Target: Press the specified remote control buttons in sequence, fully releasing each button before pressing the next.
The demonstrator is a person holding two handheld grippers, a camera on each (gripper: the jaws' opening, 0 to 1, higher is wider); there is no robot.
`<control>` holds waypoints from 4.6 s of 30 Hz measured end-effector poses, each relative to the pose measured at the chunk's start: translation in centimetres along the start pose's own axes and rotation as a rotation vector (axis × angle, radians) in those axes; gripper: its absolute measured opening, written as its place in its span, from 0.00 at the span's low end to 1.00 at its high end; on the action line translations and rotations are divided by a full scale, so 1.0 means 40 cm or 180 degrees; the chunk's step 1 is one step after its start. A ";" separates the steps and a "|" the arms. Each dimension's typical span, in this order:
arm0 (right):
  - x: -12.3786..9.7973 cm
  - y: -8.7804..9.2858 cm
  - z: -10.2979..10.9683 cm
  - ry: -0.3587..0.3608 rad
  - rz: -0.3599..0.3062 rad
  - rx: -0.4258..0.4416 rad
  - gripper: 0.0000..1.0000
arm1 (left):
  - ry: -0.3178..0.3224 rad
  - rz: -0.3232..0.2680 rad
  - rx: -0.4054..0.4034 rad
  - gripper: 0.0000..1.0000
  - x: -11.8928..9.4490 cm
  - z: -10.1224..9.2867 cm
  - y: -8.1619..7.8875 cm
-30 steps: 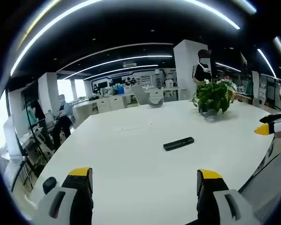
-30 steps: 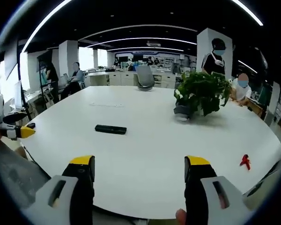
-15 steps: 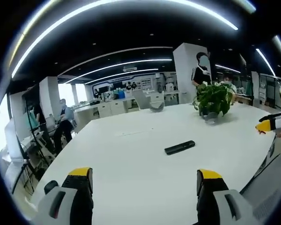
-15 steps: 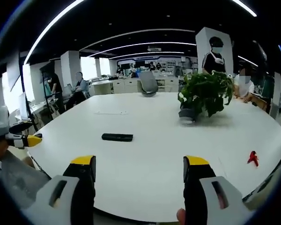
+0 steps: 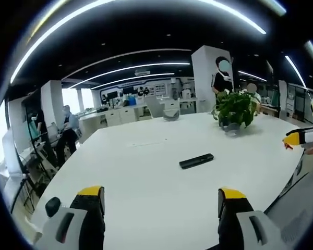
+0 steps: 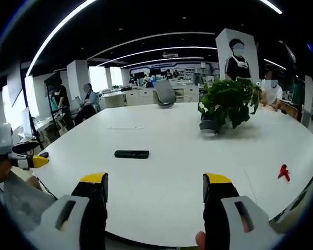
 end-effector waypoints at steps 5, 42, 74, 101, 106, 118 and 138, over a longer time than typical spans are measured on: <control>0.001 0.002 -0.001 0.0001 0.0023 0.0003 0.76 | -0.0009 0.0012 -0.0009 0.93 0.001 0.001 0.001; 0.005 0.007 0.008 -0.0126 0.0082 0.0009 0.66 | 0.0187 0.0098 -0.0026 0.71 0.033 -0.007 -0.040; 0.009 0.013 0.005 -0.0120 0.0141 0.0036 0.62 | 0.1297 0.0773 0.0823 0.60 0.312 -0.146 -0.137; 0.015 0.028 -0.006 -0.0052 0.0284 0.0050 0.60 | 0.1687 0.1545 0.1555 0.56 0.538 -0.197 -0.102; 0.019 0.033 -0.002 -0.0062 0.0337 0.0013 0.60 | 0.1741 0.1647 0.1738 0.56 0.580 -0.202 -0.083; 0.027 0.045 0.002 -0.0077 0.0479 -0.0048 0.60 | 0.1872 0.1927 0.2092 0.49 0.670 -0.216 -0.037; 0.041 0.064 -0.001 -0.0078 0.0685 -0.0094 0.58 | 0.2034 0.2454 0.2412 0.38 0.797 -0.211 0.023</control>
Point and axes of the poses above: the point that each gripper's makers call its tool centre point, and the gripper's own axes: x roughly forward along the fingers, z roughly to its left, y roughly out of its underside, the point moved 5 cm from there along -x, roughly backward along the fingers, and after that the axes turned 11 degrees about -x, right-handed, at the moved point
